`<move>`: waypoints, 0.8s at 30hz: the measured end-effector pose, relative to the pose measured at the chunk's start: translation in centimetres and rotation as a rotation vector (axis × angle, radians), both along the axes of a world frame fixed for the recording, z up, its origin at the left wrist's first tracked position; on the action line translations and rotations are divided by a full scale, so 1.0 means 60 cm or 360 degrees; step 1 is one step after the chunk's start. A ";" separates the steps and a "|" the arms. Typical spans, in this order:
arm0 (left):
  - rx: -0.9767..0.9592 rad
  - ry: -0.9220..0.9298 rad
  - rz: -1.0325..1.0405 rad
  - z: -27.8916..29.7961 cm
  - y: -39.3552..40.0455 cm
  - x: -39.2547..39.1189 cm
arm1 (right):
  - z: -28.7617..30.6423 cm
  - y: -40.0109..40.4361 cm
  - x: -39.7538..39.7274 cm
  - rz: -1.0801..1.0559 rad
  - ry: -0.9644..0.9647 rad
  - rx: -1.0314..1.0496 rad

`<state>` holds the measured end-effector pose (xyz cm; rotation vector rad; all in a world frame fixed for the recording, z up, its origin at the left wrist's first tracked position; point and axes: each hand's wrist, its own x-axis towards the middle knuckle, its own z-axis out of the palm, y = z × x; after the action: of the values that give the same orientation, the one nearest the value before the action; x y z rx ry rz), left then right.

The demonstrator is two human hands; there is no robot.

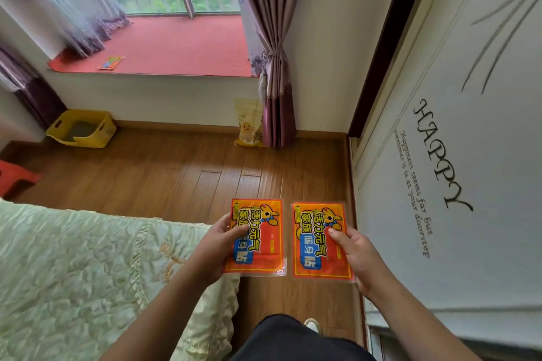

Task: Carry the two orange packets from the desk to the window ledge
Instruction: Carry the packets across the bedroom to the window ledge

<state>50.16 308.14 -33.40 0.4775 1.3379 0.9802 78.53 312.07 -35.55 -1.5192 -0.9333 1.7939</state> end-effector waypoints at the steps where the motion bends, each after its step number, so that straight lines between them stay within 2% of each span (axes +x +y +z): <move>1: -0.0001 0.0002 0.0011 0.002 0.015 0.001 | -0.001 0.020 -0.002 0.0031 -0.0006 0.0001; 11: -0.0002 -0.0028 0.0161 -0.009 0.150 -0.059 | -0.009 0.205 -0.086 0.0202 0.0021 -0.0045; 24: 0.0023 -0.0054 0.0161 -0.002 0.384 -0.289 | 0.021 0.452 -0.319 0.0259 -0.0006 0.0007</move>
<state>32.80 331.20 -33.53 0.4057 1.3355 1.0775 59.39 339.18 -34.30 -1.4808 -1.0894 1.9006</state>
